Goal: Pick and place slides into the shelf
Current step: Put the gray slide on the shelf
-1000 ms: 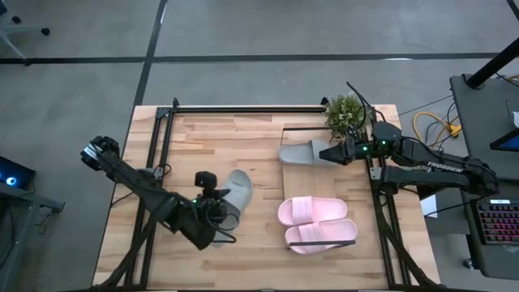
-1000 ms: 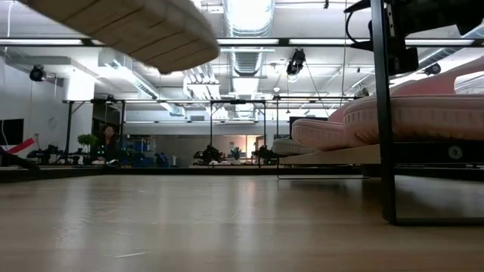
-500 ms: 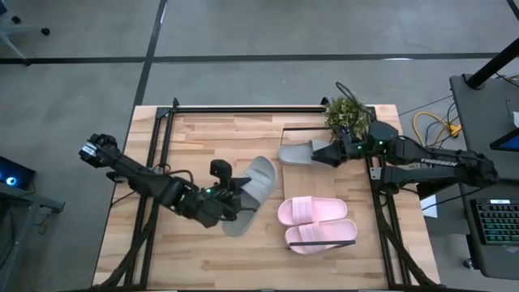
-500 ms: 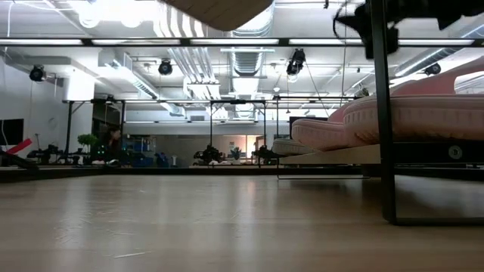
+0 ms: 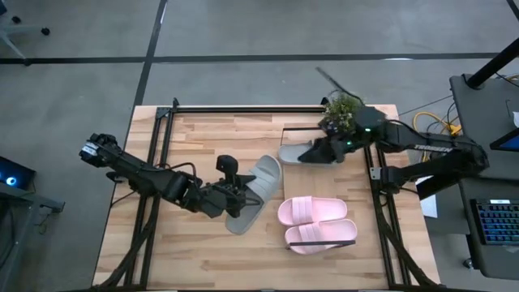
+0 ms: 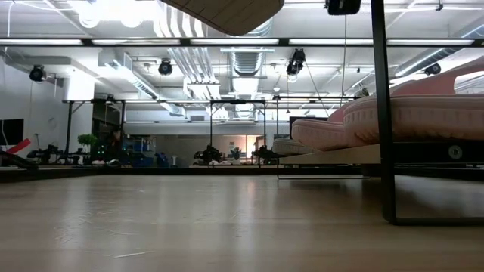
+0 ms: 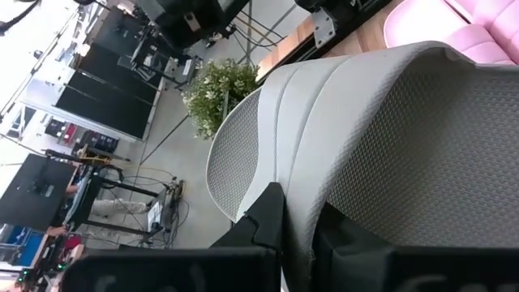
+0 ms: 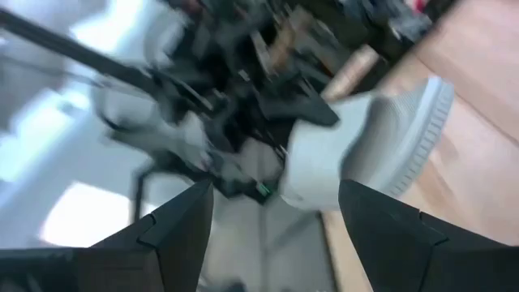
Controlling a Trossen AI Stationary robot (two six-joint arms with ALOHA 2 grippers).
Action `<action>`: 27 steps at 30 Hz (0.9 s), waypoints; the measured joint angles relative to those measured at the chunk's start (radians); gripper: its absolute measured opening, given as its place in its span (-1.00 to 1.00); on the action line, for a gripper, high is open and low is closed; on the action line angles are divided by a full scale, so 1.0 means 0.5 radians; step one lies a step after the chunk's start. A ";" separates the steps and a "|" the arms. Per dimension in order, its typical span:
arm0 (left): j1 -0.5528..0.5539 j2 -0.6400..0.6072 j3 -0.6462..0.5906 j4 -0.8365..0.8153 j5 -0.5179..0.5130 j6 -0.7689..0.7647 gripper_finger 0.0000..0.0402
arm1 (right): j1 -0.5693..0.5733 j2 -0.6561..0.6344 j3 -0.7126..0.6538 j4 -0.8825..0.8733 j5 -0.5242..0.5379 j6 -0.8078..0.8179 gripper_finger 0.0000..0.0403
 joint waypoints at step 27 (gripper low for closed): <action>0.011 0.001 0.000 0.004 0.005 0.018 -1.00 | 0.227 0.852 1.015 -1.042 -0.022 -1.019 0.24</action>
